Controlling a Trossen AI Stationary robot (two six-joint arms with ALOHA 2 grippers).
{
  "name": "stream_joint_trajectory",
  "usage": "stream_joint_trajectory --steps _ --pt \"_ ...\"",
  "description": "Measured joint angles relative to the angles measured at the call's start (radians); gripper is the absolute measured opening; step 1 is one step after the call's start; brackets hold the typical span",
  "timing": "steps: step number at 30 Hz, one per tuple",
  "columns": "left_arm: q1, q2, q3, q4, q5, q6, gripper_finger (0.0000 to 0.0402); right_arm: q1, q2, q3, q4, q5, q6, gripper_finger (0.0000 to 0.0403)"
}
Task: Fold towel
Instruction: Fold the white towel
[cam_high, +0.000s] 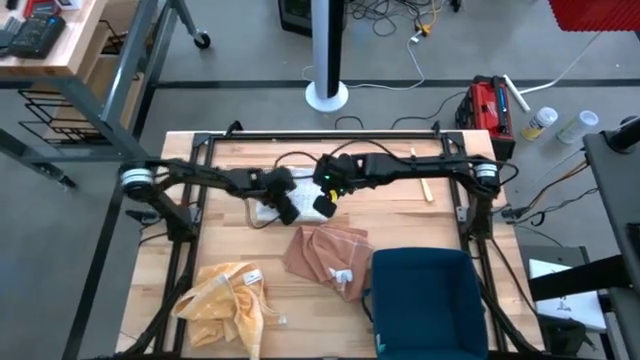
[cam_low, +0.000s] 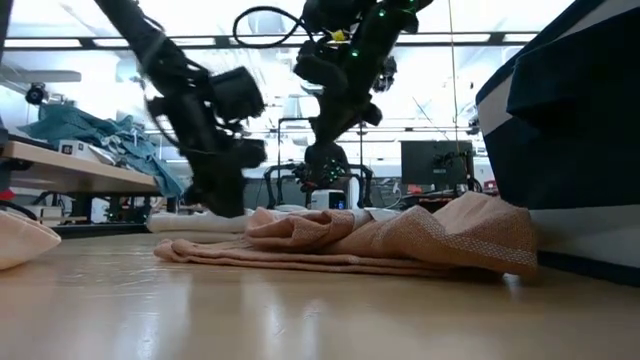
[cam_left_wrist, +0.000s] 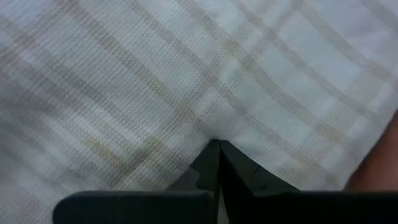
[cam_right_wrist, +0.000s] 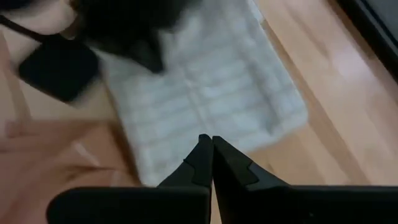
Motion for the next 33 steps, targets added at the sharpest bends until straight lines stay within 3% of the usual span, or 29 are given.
stream_joint_trajectory --steps 4,9,17,21,26,33 --pt "0.009 0.075 0.061 -0.05 -0.057 -0.011 0.0 0.027 0.007 -0.013 0.009 0.001 0.016 0.0" --pt "0.049 0.08 0.111 -0.083 -0.104 0.039 0.0 0.045 0.016 -0.045 0.014 0.0 0.035 0.0" --pt "0.137 0.001 0.129 -0.357 -0.279 0.075 0.0 0.047 0.012 -0.067 0.012 0.004 0.053 0.0" --pt "0.168 -0.028 0.105 -0.495 -0.318 0.044 0.0 0.047 0.011 -0.075 0.014 0.004 0.036 0.0" --pt "0.181 -0.093 0.043 -0.504 -0.327 0.019 0.0 0.048 0.011 -0.101 0.021 0.006 0.027 0.0" --pt "0.17 -0.277 0.004 -0.527 -0.301 -0.042 0.0 0.053 0.01 -0.12 0.032 -0.006 -0.007 0.0"
